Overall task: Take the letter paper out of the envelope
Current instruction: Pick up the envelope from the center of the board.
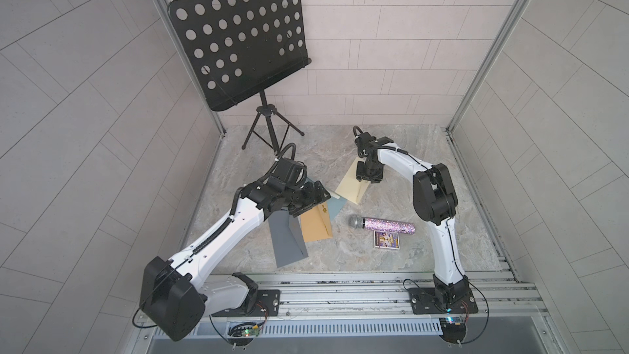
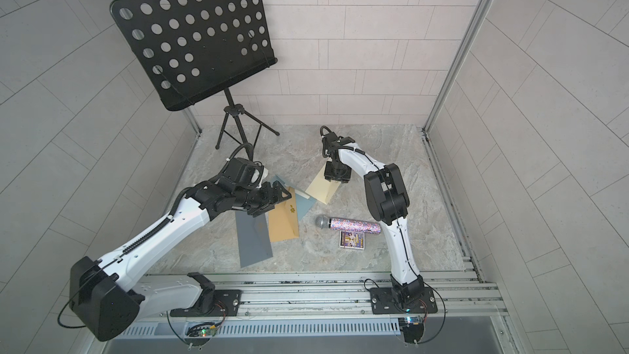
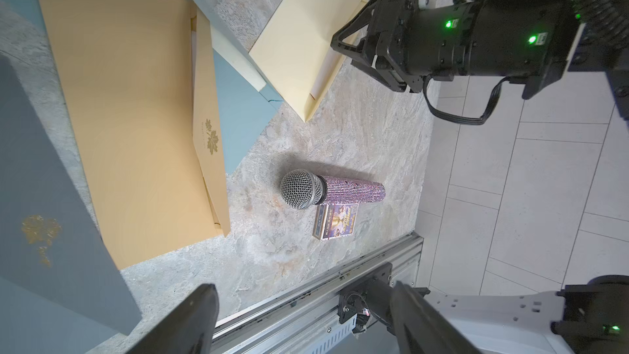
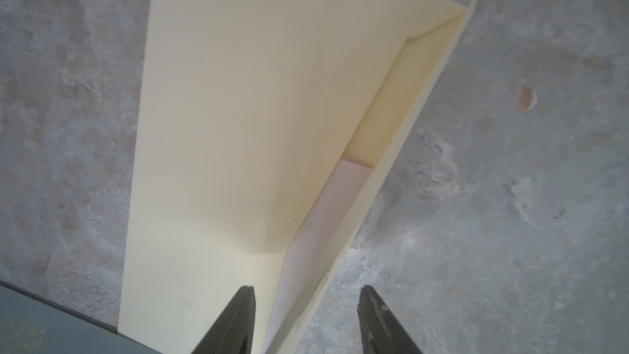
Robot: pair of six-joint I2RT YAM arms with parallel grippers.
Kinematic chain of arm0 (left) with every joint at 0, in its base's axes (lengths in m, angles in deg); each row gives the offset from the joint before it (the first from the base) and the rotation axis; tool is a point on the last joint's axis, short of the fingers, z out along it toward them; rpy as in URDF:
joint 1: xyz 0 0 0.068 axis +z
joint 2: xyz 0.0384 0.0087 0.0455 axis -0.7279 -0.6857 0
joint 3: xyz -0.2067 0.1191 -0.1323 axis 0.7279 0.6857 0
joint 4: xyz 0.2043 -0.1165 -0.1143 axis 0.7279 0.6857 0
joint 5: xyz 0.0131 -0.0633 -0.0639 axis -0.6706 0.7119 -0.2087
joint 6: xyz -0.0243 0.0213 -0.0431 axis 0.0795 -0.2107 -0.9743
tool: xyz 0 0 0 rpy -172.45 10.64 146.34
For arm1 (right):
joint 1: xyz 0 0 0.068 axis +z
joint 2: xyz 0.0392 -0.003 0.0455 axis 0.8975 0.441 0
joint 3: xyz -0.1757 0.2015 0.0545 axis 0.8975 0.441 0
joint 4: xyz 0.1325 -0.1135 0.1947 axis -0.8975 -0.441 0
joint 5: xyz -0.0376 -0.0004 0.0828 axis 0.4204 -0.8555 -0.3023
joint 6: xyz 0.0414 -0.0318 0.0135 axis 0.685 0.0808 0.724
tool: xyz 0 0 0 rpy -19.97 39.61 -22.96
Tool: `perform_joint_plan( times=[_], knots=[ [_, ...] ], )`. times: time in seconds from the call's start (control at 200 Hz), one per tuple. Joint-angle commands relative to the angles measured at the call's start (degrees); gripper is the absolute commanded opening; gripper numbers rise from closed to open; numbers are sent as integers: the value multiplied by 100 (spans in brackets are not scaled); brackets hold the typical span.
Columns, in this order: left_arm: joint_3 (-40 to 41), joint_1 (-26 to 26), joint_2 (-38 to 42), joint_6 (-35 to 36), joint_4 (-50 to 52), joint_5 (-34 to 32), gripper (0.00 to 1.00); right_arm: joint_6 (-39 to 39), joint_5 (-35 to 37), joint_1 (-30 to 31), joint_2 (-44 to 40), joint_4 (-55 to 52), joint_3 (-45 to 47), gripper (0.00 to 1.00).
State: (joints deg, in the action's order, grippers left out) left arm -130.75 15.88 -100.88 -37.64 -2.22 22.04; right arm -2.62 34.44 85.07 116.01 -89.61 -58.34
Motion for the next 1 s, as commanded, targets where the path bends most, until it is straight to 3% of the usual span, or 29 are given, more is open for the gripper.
perform_joint_plan(
  times=[0.0, 0.34, 0.65, 0.845, 0.995],
  knots=[
    [-229, 24, -52, 77, 132, 22, 86, 33, -72, -58, 102, -6, 55, 46],
    [-296, 24, -133, 95, 162, 15, 86, 94, -88, -111, 92, 114, 307, 41],
    [-297, 24, -166, 73, 127, -2, 86, 112, -109, -155, 93, 198, 358, 21],
    [-353, 23, -201, 42, 105, 16, 86, 129, 26, -159, -67, 202, 403, 1],
    [-363, 20, -251, 20, 62, 41, 86, 73, 118, -159, -312, 203, 398, 0]
  ],
)
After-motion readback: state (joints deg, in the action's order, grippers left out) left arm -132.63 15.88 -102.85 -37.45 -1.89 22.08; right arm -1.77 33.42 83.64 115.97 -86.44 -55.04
